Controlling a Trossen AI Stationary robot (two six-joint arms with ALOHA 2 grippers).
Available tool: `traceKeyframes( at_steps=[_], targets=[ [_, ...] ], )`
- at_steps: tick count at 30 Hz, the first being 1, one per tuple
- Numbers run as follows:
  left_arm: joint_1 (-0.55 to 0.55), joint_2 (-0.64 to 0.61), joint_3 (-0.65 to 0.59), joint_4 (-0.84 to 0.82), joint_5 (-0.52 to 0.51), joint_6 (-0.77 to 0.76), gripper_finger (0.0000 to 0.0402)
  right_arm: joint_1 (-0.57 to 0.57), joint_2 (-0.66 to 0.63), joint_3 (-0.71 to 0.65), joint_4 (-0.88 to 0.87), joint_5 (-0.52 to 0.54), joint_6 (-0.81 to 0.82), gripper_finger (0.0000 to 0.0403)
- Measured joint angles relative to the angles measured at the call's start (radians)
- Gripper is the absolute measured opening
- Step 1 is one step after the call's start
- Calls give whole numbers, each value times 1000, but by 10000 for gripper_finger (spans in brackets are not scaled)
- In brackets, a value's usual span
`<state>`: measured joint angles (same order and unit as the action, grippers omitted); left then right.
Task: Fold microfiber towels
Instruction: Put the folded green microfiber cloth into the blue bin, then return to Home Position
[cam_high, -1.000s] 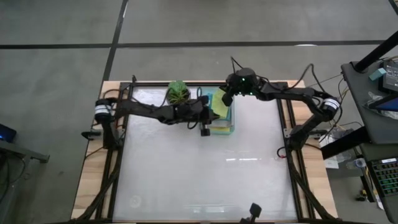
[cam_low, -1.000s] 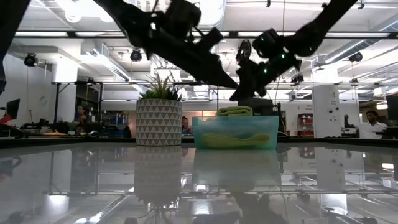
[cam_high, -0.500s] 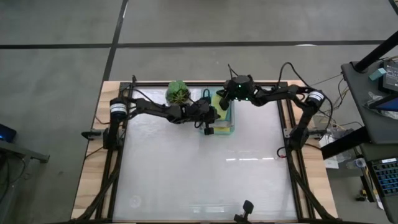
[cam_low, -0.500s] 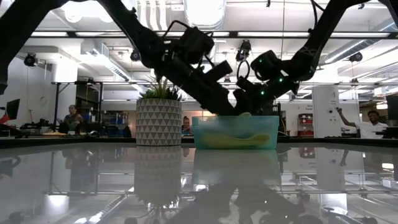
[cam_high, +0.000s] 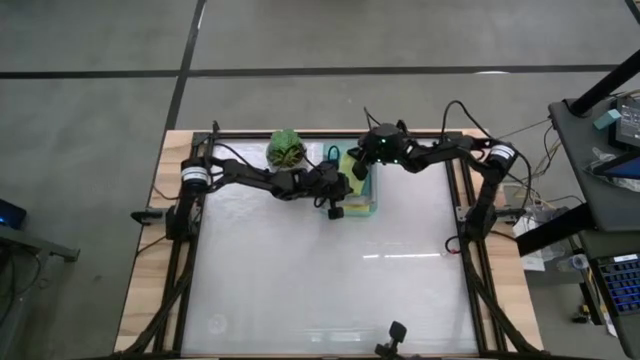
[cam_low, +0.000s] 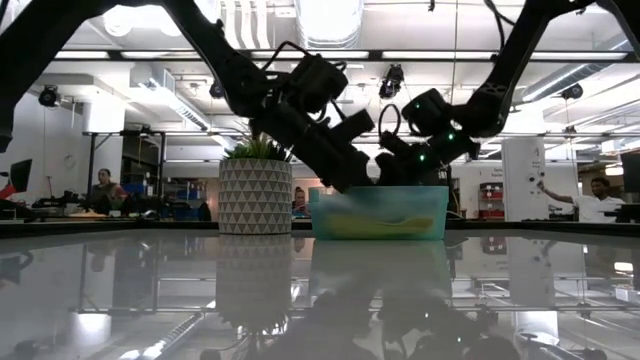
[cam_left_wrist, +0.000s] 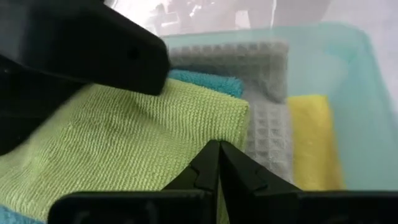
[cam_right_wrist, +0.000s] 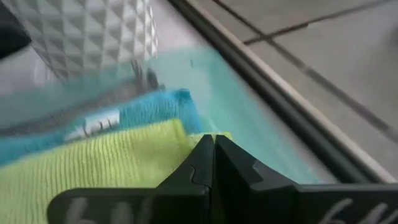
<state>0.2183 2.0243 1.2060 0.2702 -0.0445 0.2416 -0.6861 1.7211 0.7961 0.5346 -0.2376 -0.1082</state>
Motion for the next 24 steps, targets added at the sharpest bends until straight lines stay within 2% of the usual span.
traceKeyframes(
  at_steps=[8, 12, 19, 24],
  targets=[
    [-42, -88, -5, -43, 20, 2, 0, 2, -134, -16, -4, 1, -7, 8],
    [-85, -197, -52, -88, 20, 22, 0, 40, -245, -79, 24, 4, 0, 8],
    [-197, -519, -277, -120, 28, 75, 0, 223, -531, -331, 191, 2, -49, 8],
    [-256, -782, -473, -57, 26, 33, 0, 372, -757, -462, 182, 8, -112, 8]
  ],
)
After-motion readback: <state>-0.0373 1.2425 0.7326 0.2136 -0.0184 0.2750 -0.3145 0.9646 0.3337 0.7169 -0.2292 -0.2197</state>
